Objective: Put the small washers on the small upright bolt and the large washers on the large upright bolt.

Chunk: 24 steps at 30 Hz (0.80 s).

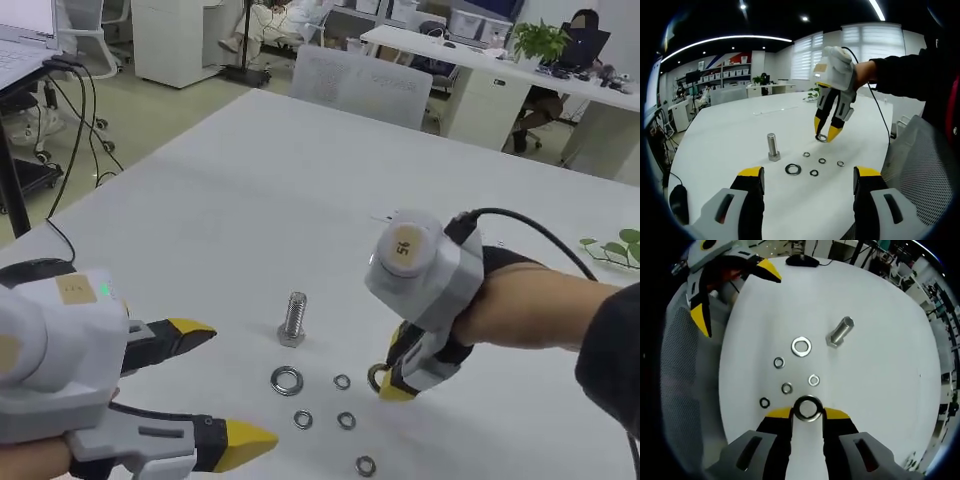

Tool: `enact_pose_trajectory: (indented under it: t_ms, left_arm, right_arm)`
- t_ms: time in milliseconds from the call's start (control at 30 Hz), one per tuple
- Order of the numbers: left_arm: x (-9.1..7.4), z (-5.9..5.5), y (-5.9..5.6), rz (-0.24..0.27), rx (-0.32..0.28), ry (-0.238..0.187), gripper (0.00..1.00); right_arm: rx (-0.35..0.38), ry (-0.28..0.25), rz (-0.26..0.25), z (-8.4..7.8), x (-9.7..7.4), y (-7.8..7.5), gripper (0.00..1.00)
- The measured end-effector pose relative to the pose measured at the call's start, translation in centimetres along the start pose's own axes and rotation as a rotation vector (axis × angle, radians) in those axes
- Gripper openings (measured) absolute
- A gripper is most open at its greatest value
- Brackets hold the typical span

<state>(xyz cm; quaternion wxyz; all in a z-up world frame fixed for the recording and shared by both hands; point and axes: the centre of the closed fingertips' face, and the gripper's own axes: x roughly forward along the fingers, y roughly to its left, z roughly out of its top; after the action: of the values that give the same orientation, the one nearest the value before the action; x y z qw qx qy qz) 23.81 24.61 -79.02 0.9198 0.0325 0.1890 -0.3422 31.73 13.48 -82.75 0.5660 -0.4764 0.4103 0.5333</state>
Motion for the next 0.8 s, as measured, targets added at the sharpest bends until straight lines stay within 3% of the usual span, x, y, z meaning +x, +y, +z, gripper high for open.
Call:
enact_pose_trajectory:
  t_ms: [400, 800]
  left_arm:
    - [-0.1, 0.1, 0.4, 0.024, 0.012, 0.003, 0.73]
    - [-0.1, 0.0, 0.5, 0.043, 0.022, 0.017, 0.72]
  right_arm:
    - [-0.074, -0.034, -0.048, 3.9, -3.4, -2.8, 0.23]
    - [-0.122, -0.068, -0.038, 7.2, -4.1, -3.9, 0.23]
